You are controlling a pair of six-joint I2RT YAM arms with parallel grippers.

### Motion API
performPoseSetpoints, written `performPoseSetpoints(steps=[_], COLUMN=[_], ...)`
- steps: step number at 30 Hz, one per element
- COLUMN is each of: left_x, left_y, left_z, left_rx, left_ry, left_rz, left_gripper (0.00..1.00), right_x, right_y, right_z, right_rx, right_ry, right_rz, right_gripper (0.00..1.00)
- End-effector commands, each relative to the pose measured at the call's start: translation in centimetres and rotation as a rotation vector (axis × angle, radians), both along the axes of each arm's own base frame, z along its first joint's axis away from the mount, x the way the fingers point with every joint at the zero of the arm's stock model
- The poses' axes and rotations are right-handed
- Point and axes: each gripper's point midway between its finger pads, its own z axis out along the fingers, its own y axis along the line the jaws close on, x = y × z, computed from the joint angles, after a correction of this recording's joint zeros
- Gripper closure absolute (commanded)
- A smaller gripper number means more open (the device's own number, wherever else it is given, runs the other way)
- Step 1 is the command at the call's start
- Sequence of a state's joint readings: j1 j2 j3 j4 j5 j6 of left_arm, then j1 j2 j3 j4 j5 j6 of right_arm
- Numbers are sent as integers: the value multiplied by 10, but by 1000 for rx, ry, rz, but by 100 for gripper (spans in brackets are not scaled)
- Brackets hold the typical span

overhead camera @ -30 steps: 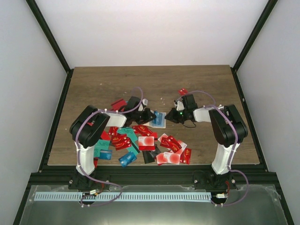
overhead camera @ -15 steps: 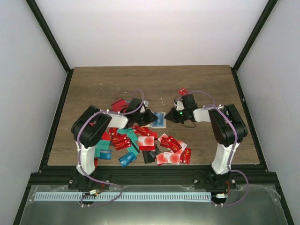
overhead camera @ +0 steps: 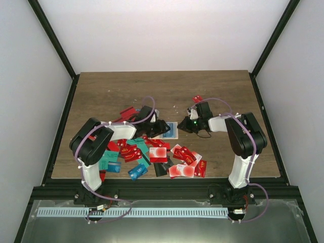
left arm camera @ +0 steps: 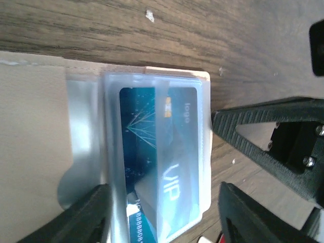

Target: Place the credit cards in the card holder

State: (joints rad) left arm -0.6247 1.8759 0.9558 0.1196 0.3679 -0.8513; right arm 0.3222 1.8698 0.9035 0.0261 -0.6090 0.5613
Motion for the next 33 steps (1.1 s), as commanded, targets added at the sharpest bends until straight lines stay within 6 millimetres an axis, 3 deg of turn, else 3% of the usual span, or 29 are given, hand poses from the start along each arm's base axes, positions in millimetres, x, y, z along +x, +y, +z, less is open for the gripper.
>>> performPoseSetpoints(steps=[1, 4, 9, 13, 19, 21, 33], left_x=[-8, -4, 1, 4, 6, 7, 7], left_y=[9, 12, 18, 18, 17, 16, 14], left_z=[6, 20, 37, 40, 29, 25, 5], left_rx=[81, 120, 202, 227, 254, 260, 278], left_ry=[-14, -77, -191, -223, -218, -213, -175], left_rz=[-40, -82, -158, -189, -229, -235, -260], left_gripper=[36, 25, 28, 43, 78, 94, 96], right_x=[8, 10, 11, 8, -4, -9, -18], right_y=[-2, -1, -1, 1, 5, 8, 14], right_z=[10, 18, 32, 44, 51, 52, 56], right_rx=[-8, -8, 0, 20, 72, 99, 160], right_ry=[-35, -62, -106, -131, -122, -114, -105], right_rz=[0, 7, 16, 30, 53, 65, 96], right_gripper=[90, 90, 89, 89, 89, 89, 84])
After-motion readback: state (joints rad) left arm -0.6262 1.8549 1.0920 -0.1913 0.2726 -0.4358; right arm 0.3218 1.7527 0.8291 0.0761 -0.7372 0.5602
